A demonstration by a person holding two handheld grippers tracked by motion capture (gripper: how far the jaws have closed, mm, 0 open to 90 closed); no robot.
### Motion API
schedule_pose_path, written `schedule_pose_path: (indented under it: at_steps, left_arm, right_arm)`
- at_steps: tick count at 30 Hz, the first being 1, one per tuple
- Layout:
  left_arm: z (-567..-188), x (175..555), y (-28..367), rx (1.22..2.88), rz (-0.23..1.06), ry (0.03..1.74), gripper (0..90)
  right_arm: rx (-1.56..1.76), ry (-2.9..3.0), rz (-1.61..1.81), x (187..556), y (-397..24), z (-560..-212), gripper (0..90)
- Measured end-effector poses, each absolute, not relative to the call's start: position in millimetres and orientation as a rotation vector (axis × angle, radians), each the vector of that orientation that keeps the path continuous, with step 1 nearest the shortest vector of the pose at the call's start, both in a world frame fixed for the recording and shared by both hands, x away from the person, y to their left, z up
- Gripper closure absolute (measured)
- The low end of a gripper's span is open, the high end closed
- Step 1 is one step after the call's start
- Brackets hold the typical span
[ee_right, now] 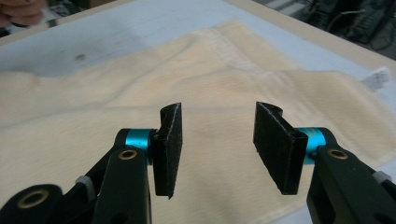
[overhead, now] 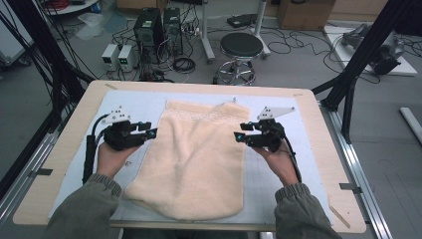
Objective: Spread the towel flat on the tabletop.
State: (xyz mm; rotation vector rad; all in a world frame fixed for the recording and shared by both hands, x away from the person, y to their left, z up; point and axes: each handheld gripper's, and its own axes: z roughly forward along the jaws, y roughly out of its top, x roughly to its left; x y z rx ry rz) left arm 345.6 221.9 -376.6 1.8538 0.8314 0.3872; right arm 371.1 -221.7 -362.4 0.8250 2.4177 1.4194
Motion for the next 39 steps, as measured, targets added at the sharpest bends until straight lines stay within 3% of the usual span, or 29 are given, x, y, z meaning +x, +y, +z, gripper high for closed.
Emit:
schedule_pose_path:
  at_steps: [4, 11, 18, 28, 33, 39]
  left_arm:
    - [-387.1, 320.5, 226.2, 1.892, 0.344, 0.784, 55.4]
    - [-393.3, 277.8, 238.7, 1.884, 0.306, 0.733, 51.0]
    - [-400.5, 244.1, 248.4, 1.906, 0.284, 0.669, 43.0]
    - [-424.6, 220.1, 251.3, 1.977, 0.211, 0.616, 38.8]
    - [-433.6, 221.4, 241.9, 2.07, 0.165, 0.579, 45.2]
    - [-441.4, 226.7, 237.5, 2.116, 0.099, 0.584, 63.1]
  right_arm:
    - [0.792, 2.518, 1.376, 351.7, -214.9, -368.3, 44.0]
    - [0.733, 2.502, 1.412, 314.7, -213.6, -370.7, 42.1]
    - [0.698, 2.483, 1.442, 281.4, -221.3, -391.3, 43.5]
    - [0.652, 2.578, 1.4, 252.9, -217.4, -418.5, 47.8]
    - [0.61, 2.657, 1.336, 250.3, -205.4, -429.4, 52.8]
    - [0.573, 2.707, 1.25, 251.3, -198.0, -438.6, 64.9]
